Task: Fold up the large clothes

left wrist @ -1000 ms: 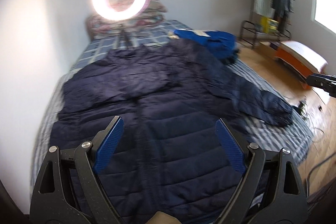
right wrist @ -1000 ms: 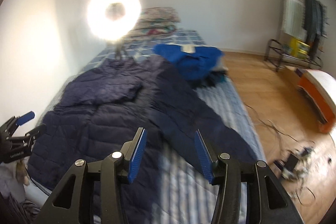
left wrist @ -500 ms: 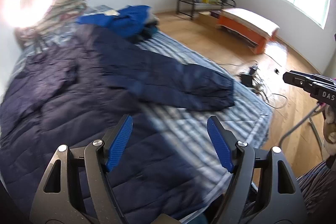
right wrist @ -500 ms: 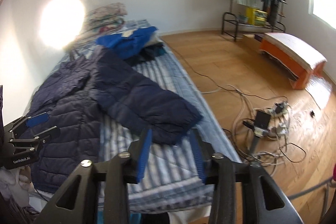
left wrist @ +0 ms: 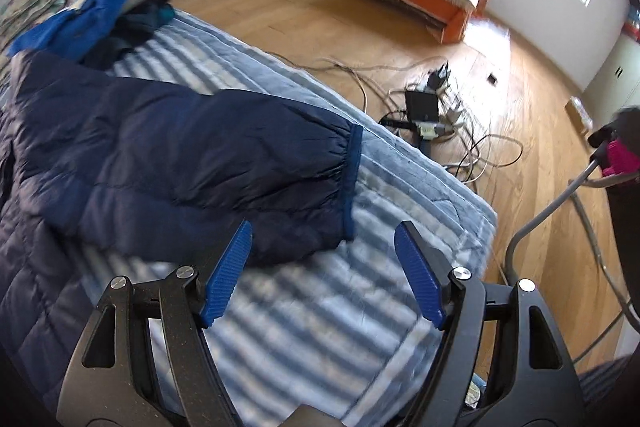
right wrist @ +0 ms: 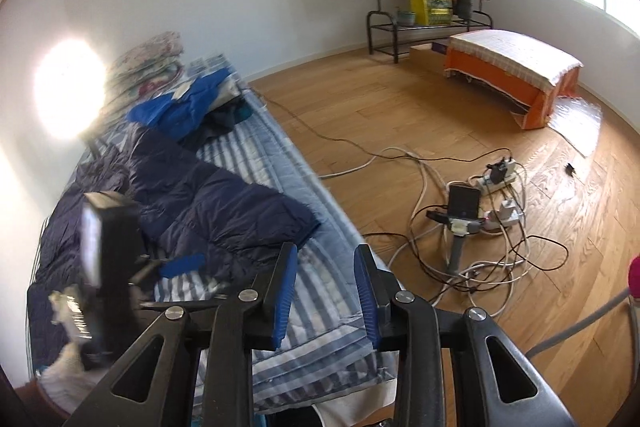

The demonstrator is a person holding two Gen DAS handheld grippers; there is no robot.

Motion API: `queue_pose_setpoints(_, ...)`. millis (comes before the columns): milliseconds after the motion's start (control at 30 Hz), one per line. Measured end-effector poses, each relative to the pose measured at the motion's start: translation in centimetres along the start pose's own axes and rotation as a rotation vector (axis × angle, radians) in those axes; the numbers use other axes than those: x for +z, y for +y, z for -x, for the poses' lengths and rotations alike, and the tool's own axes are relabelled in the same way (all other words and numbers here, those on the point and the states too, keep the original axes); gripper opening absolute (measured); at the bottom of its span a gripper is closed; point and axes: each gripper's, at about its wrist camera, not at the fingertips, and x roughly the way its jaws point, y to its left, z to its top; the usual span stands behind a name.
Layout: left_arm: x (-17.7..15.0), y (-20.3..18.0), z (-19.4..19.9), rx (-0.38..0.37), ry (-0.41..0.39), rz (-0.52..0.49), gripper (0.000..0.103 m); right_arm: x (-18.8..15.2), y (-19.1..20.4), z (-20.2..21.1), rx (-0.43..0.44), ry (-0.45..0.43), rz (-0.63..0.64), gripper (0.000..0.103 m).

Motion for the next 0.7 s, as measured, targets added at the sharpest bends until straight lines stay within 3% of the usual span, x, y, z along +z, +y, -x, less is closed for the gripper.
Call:
queue_pose_setpoints(200, 1.8, -2.3, -4.7, 0.077, 0.071, -0.044, 0.076, 0.7, -0.9, 0.4, 0.000, -0.020, -0.044, 0.030)
queue_pose_setpoints(400, 2.3, -2.0, -7.6, 0.172, 0.121, -0.055, 0.076, 1.2, 0.0, 0.9, 0.033, -0.038, -0.038, 0.030)
queue_pose_setpoints(467, 2.3, -1.6, -7.9, 0.165, 0.115, -0.042, 0.066, 1.3, 0.7, 0.9, 0.046, -0.041, -0.029, 0.030)
queue_pose_setpoints(633, 2.9, 0.1, -7.1, 0.081, 0.102, 0.038, 0.014, 1.5, 1.9, 1.1, 0.059, -0.052, -0.003, 0.030)
queue_pose_setpoints(700, 3.3, 0.6, -6.2, 0.053, 0.090, 0.054, 0.010, 1.5, 2.2, 1.1, 0.067, -0.054, -0.003, 0.030)
